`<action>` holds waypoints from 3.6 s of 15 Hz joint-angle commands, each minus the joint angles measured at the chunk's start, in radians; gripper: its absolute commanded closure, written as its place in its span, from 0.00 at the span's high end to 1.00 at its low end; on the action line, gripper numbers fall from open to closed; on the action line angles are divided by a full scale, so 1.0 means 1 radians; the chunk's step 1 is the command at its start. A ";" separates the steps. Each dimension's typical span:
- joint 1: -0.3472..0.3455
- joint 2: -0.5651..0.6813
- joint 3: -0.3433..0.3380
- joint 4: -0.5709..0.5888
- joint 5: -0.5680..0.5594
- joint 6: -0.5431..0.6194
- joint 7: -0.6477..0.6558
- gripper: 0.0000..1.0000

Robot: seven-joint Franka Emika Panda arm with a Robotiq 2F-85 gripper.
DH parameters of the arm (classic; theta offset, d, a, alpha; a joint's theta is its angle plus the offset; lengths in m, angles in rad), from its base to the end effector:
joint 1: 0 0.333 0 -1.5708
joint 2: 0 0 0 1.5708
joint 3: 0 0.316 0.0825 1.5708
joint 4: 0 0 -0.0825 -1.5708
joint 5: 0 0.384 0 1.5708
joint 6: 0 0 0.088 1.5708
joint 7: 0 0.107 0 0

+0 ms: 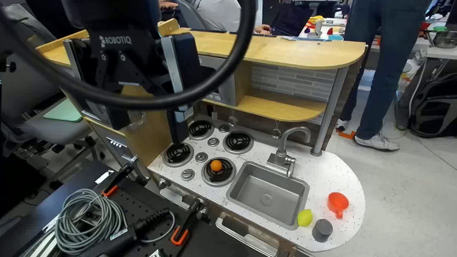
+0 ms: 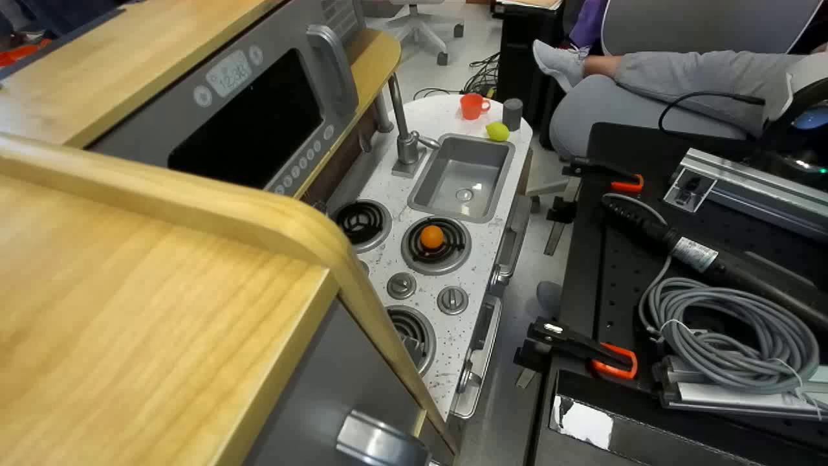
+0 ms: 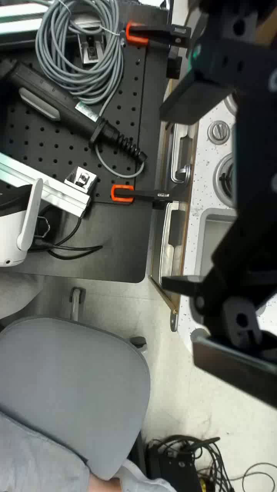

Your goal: Move the grey cube to the right

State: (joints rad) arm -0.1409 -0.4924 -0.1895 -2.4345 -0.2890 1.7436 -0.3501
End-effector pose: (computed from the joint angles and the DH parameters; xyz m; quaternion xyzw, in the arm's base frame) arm 0.3494 -0.1506 0.4636 0.9884 0.0644 -0.1251 0.0572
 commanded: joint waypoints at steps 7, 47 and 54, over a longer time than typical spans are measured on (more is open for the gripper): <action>0.007 0.000 -0.006 0.002 -0.002 -0.001 0.003 1.00; -0.138 0.766 -0.146 0.149 0.333 0.704 -0.292 1.00; -0.289 1.125 -0.022 0.363 0.308 0.853 -0.249 1.00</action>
State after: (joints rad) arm -0.3640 0.5002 -0.2601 -2.2052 0.0247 2.5777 -0.6109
